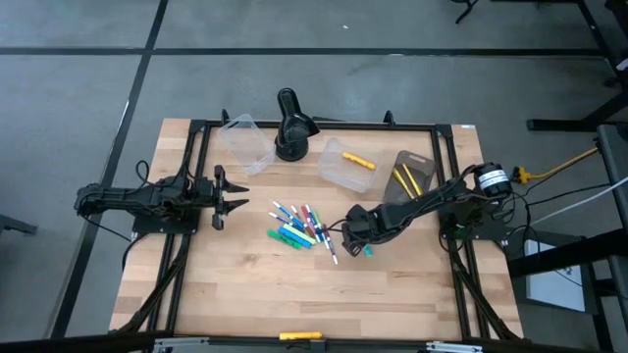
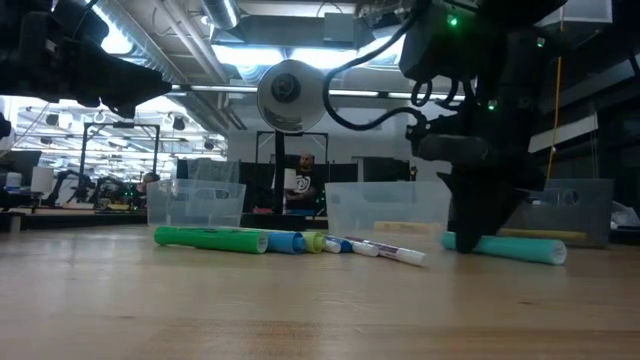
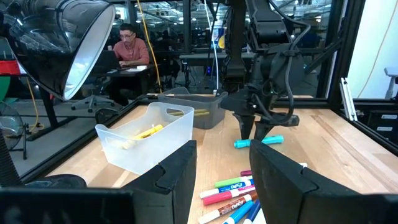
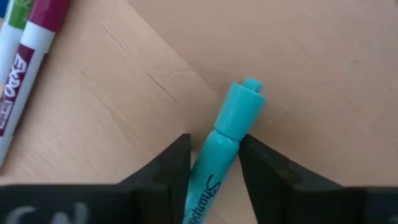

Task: Pick & Place Markers
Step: Put the light blue highlighter in the right transparent bin

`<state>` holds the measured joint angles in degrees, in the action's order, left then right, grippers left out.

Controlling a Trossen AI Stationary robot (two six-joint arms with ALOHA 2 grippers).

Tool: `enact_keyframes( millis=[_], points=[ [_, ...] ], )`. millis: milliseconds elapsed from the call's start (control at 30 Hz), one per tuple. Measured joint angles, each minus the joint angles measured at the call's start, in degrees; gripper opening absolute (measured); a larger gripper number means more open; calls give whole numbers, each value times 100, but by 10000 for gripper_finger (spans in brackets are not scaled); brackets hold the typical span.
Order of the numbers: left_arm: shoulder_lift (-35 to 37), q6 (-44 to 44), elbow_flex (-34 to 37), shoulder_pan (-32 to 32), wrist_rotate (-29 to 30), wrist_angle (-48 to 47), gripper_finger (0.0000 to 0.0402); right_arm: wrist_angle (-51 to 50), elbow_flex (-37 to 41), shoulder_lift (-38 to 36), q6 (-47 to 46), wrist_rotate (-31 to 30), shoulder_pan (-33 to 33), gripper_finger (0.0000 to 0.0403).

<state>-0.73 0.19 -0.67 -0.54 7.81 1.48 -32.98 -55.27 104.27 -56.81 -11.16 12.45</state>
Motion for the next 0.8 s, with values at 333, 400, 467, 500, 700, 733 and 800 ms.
enact_keyframes(
  millis=[333, 400, 467, 500, 700, 733, 800],
  points=[
    [-1, 0, 0, -1, 0, 0, 143, 16, 16, -50, 269, -101, 0, 65],
    [0, 0, 0, 0, 0, 0, 143, 46, 20, -102, 358, -103, -2, 65],
    [0, 0, 0, 0, 0, 0, 143, 69, 22, -184, 469, -102, -10, 65],
    [0, 0, 0, -1, 0, -2, 143, 80, 22, -210, 505, -104, -13, 65],
    [-1, 0, 0, -1, 0, 0, 143, 181, 33, -473, 821, -315, -9, 70],
    [-1, 0, 0, 0, 0, -1, 143, 268, 37, -506, 910, -370, -9, 67],
    [-2, 0, 0, -1, 0, 0, 143, 496, 37, -567, 1092, -579, -23, 67]
  ],
)
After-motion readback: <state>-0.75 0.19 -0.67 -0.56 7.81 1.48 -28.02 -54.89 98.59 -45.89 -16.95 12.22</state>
